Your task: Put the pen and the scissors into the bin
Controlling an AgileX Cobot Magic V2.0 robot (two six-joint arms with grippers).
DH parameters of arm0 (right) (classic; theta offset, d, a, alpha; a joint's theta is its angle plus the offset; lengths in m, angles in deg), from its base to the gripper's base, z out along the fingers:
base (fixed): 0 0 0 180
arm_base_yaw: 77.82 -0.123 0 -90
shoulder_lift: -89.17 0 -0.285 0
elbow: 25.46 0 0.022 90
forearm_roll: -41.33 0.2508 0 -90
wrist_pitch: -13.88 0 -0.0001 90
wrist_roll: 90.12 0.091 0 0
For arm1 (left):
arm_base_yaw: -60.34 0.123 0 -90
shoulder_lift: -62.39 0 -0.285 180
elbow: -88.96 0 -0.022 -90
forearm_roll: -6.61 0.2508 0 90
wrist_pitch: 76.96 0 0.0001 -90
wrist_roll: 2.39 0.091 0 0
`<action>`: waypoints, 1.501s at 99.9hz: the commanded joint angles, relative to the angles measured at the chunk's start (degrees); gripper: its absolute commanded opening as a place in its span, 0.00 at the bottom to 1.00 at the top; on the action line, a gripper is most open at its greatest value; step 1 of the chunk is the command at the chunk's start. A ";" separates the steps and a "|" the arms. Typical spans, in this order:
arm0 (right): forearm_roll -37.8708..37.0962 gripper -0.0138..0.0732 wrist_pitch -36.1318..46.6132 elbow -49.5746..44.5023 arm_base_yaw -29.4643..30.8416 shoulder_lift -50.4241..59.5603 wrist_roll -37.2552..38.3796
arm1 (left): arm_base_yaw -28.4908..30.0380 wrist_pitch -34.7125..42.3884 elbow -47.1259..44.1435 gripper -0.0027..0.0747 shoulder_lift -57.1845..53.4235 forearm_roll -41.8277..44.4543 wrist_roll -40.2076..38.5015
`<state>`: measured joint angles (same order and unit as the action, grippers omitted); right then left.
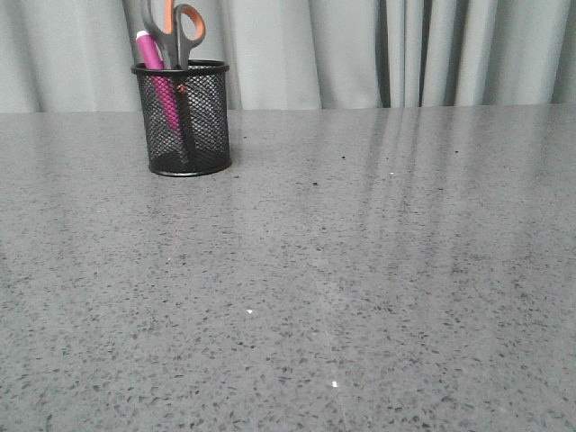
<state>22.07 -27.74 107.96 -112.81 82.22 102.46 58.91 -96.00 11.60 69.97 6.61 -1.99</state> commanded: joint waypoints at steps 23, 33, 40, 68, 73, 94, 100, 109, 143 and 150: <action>-4.19 0.08 9.11 -5.27 1.89 -0.80 -0.51 | 0.07 2.83 -2.47 0.01 -1.81 -0.46 -0.77; -1.21 0.08 20.20 -12.58 6.93 -1.94 -0.51 | 0.07 2.83 -2.47 0.01 -1.81 -0.46 -0.77; 3.78 0.08 27.88 -18.53 11.50 -3.82 -0.51 | 0.07 2.83 -2.47 0.01 -1.81 -0.46 -0.77; 13.12 0.08 39.65 -32.18 24.27 -6.23 -8.86 | 0.07 2.83 -2.47 0.01 -1.81 -0.46 -0.77; 14.58 0.08 35.68 -32.06 25.02 -5.49 -11.08 | 0.07 2.83 -2.47 0.01 -1.81 -0.46 -0.77; 16.49 0.08 28.11 -32.06 27.90 -2.10 -13.54 | 0.07 2.83 -2.47 0.01 -1.81 -0.46 -0.77; 16.49 0.08 25.58 -32.06 28.31 -0.73 -13.54 | 0.07 2.83 -2.47 0.01 -1.81 -0.46 -0.77; 16.49 0.08 25.30 -32.06 28.59 0.91 -17.37 | 0.07 2.83 -2.47 0.01 -1.81 -0.46 -0.77; 16.27 0.08 25.17 -32.06 28.69 0.91 -18.07 | 0.07 3.05 -2.47 0.01 -1.81 -0.46 -0.77; 16.27 0.08 25.17 -32.06 28.69 0.91 -18.07 | 0.07 3.05 -2.47 0.01 -1.81 -0.46 -0.77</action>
<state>38.52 -4.83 76.66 -84.41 81.96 85.08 58.91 -96.00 11.60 69.97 6.61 -2.08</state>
